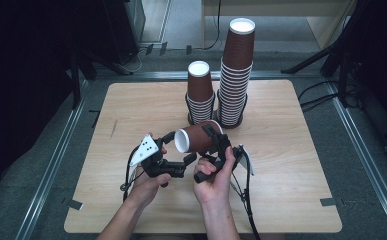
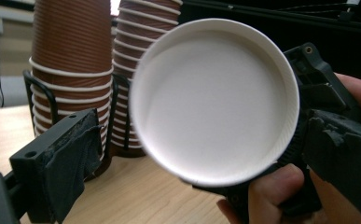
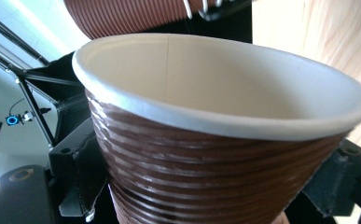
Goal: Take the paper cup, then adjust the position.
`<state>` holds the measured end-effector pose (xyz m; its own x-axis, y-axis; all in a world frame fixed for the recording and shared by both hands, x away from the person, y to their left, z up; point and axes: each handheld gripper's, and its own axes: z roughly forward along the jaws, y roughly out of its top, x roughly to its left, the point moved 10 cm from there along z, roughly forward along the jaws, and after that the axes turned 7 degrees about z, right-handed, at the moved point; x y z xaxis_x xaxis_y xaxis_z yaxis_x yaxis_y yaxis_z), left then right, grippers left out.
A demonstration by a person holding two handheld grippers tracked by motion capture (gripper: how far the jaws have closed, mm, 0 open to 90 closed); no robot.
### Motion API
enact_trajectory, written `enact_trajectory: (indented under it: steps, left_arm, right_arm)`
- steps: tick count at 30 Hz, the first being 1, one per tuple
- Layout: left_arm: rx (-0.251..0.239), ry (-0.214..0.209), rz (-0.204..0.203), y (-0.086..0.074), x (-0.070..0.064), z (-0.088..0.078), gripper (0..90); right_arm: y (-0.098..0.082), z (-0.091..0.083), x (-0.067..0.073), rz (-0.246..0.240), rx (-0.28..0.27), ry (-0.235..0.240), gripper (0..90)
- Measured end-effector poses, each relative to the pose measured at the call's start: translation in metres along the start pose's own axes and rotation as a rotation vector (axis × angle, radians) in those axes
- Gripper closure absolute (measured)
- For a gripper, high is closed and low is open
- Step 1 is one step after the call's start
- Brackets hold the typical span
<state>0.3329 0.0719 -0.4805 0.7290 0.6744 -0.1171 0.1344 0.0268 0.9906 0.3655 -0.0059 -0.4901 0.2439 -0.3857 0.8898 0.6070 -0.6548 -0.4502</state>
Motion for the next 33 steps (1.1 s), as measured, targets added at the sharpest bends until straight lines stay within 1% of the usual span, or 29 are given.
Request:
enact_trajectory:
  steps: [1, 2, 4, 6, 8, 12, 13, 17, 19, 20, 22, 23, 25, 27, 29, 31, 32, 33]
  left_arm:
    - [0.003, 0.002, 0.0, 0.0, 0.001, 0.0, 0.0]
    - [0.006, 0.006, 0.001, -0.001, 0.001, -0.001, 0.0]
    - [0.009, 0.012, -0.002, -0.001, 0.003, -0.002, 0.0]
    - [0.008, 0.014, 0.001, 0.0, 0.005, -0.003, 0.0]
    - [0.008, 0.014, 0.004, 0.0, 0.006, -0.005, 0.0]
    - [0.011, 0.019, 0.01, 0.0, 0.008, -0.008, 0.0]
    - [0.012, 0.021, 0.012, 0.0, 0.009, -0.008, 0.0]
    - [0.01, 0.03, 0.011, 0.001, 0.012, -0.01, 0.0]
    - [0.011, 0.034, 0.011, 0.001, 0.014, -0.011, 0.0]
    - [0.012, 0.035, 0.013, 0.001, 0.015, -0.011, 0.0]
    - [0.013, 0.039, 0.01, 0.0, 0.016, -0.011, 0.0]
    - [0.013, 0.04, 0.01, 0.0, 0.016, -0.01, 0.0]
    - [0.017, 0.041, 0.01, -0.001, 0.016, -0.01, 0.0]
    - [0.022, 0.043, 0.014, -0.002, 0.017, -0.011, 0.0]
    - [0.02, 0.047, 0.011, -0.002, 0.018, -0.011, 0.0]
    - [0.023, 0.055, 0.012, -0.002, 0.02, -0.013, 0.0]
    - [0.021, 0.055, 0.011, -0.001, 0.02, -0.013, 0.0]
    - [0.02, 0.06, 0.009, -0.001, 0.022, -0.014, 0.0]
  right_arm:
    - [0.002, 0.0, 0.001, -0.01, -0.008, 0.0, 14.2]
    - [0.004, 0.0, 0.001, -0.031, -0.021, -0.005, 14.3]
    - [0.008, 0.0, 0.004, -0.057, -0.036, 0.0, 14.5]
    - [0.012, 0.0, 0.006, -0.12, -0.043, -0.011, 14.5]
    - [0.016, 0.0, 0.01, -0.164, -0.058, 0.004, 14.5]
    - [0.025, -0.003, 0.017, -0.27, -0.104, 0.003, 14.6]
    - [0.027, -0.004, 0.019, -0.303, -0.113, 0.002, 14.6]
    - [0.033, -0.006, 0.026, -0.466, -0.148, 0.003, 14.7]
    - [0.034, -0.008, 0.031, -0.577, -0.175, 0.003, 14.7]
    - [0.034, -0.009, 0.033, -0.609, -0.182, 0.003, 14.7]
    - [0.035, -0.011, 0.037, -0.712, -0.207, -0.005, 14.8]
    - [0.035, -0.012, 0.039, -0.739, -0.21, -0.003, 14.8]
    - [0.035, -0.013, 0.041, -0.811, -0.222, -0.011, 14.9]
    - [0.035, -0.014, 0.045, -0.905, -0.241, -0.024, 14.9]
    - [0.034, -0.015, 0.048, -1.014, -0.261, -0.044, 14.9]
    - [0.032, -0.016, 0.052, -1.103, -0.277, -0.057, 14.8]
    - [0.032, -0.016, 0.054, -1.172, -0.291, -0.074, 14.8]
    - [0.032, -0.016, 0.056, -1.212, -0.297, -0.084, 14.7]
